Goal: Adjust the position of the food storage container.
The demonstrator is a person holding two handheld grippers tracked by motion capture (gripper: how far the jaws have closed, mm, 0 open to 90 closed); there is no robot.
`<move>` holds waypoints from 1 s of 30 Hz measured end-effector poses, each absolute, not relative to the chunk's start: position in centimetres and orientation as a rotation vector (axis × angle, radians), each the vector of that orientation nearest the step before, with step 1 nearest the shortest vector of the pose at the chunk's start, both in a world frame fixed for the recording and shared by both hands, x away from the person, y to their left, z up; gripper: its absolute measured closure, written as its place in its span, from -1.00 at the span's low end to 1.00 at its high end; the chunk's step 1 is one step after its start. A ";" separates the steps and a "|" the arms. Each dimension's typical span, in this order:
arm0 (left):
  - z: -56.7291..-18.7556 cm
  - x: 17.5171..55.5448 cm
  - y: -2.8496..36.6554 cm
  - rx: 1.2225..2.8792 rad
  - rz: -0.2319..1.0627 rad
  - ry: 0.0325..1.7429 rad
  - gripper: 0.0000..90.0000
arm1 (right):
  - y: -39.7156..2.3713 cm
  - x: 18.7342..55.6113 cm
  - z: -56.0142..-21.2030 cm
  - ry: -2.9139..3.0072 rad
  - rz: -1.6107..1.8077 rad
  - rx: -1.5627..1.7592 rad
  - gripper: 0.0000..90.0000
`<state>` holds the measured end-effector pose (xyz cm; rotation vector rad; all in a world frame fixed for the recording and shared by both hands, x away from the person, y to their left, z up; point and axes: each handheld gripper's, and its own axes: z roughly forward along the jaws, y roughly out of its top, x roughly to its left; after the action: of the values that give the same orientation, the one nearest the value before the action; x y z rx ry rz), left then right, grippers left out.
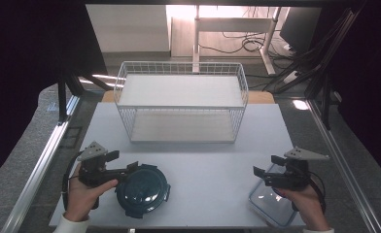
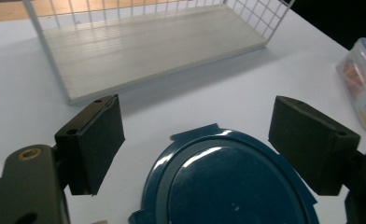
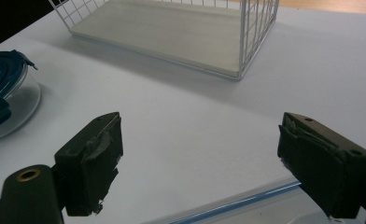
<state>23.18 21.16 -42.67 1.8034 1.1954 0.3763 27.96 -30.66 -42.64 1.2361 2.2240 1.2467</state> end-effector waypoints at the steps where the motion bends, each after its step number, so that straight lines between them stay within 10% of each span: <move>1: -42.7 23.2 21.2 1.803 0.376 1.195 -0.61 | -30.7 28.0 -42.6 2.224 1.247 1.236 -0.68; 30: -44.0 23.6 19.1 1.916 0.391 1.213 -0.61 | -31.0 27.6 -42.4 2.216 1.201 1.248 -0.42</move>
<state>23.63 19.08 -44.01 1.9156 1.2132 0.3908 27.61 -31.04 -42.42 1.2485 2.2156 1.2013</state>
